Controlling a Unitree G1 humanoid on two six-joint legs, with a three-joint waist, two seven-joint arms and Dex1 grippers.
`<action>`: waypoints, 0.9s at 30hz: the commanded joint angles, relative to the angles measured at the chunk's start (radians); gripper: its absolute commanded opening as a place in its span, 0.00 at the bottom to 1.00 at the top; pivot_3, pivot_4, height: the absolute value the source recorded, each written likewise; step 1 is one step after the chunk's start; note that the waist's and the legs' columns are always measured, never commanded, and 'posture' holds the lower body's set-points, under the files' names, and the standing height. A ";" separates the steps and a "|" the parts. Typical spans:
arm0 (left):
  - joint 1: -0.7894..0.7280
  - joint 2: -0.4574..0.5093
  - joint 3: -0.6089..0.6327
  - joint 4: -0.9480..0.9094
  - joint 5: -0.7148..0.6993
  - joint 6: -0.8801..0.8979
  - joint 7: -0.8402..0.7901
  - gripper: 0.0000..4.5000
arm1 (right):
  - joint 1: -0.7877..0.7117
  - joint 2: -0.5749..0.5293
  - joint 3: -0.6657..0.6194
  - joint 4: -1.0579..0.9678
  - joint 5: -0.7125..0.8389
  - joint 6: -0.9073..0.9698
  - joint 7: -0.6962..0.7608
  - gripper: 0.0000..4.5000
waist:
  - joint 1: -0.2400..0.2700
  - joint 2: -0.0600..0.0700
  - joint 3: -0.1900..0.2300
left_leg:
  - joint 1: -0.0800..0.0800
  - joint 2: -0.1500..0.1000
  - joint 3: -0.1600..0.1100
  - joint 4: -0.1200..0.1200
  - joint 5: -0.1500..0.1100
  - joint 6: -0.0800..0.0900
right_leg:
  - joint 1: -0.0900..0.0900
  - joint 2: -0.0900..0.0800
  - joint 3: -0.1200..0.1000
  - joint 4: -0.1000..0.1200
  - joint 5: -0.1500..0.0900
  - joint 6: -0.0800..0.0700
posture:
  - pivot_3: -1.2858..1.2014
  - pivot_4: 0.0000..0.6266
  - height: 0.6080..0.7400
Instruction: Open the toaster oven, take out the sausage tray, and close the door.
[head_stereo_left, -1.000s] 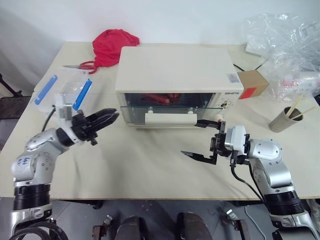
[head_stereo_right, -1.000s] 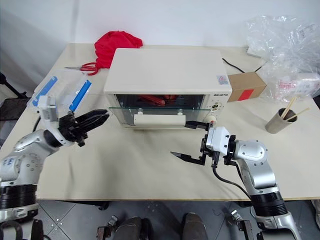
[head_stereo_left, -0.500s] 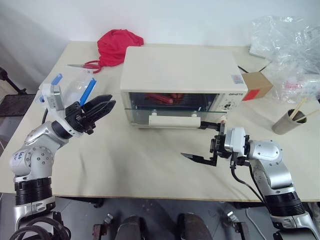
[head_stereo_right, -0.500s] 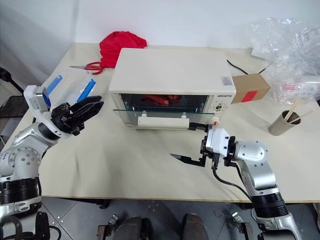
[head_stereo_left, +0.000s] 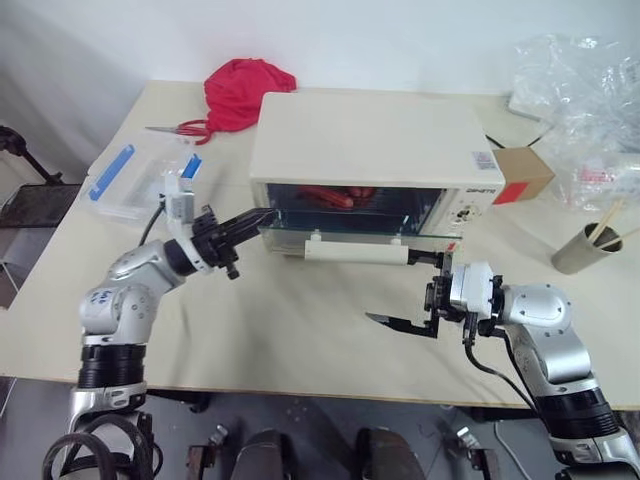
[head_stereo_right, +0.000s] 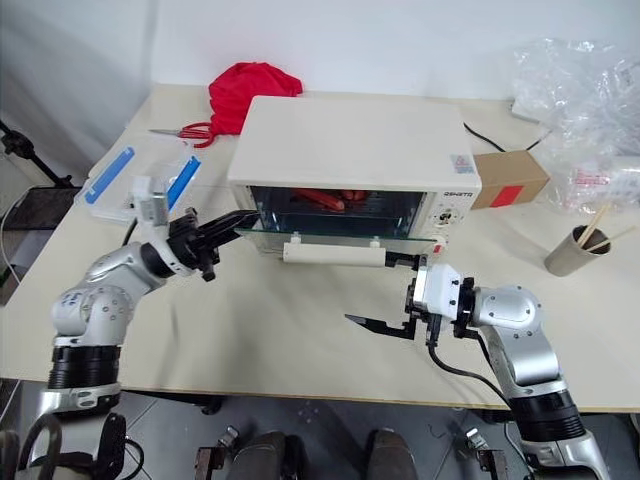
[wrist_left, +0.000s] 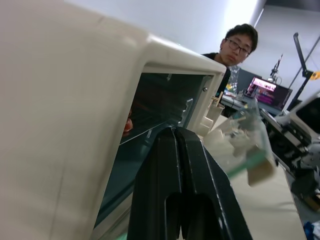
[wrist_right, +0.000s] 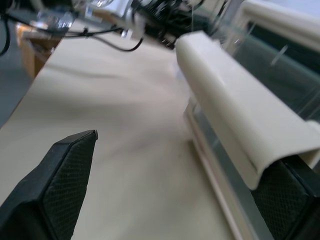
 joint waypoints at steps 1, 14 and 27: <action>-0.004 0.009 -0.034 -0.008 0.027 -0.016 -0.050 0.01 | 0.045 -0.021 -0.050 -0.042 0.008 -0.005 -0.034 1.00 | 0.002 0.000 0.000 | 0.000 0.000 0.000 0.000 0.000 0.000 | 0.000 0.000 0.000 0.000 0.000 0.000 | 0.52 0.24 1.00; 0.066 0.059 -0.140 0.037 0.186 -0.136 -0.185 0.01 | 0.537 -0.105 -0.439 -0.005 0.007 -0.103 -0.139 1.00 | 0.017 0.000 0.000 | 0.001 0.000 0.002 0.000 0.000 0.000 | 0.001 0.000 -0.001 -0.002 0.000 0.000 | 0.52 0.24 1.00; 0.183 0.021 -0.112 0.085 0.281 -0.353 -0.152 0.01 | 0.303 -0.063 -0.259 -0.342 -0.343 0.189 -0.524 1.00 | 0.000 0.001 0.000 | 0.003 0.002 0.002 0.000 0.004 -0.001 | 0.001 0.000 0.000 0.001 0.000 -0.003 | 0.52 0.24 1.00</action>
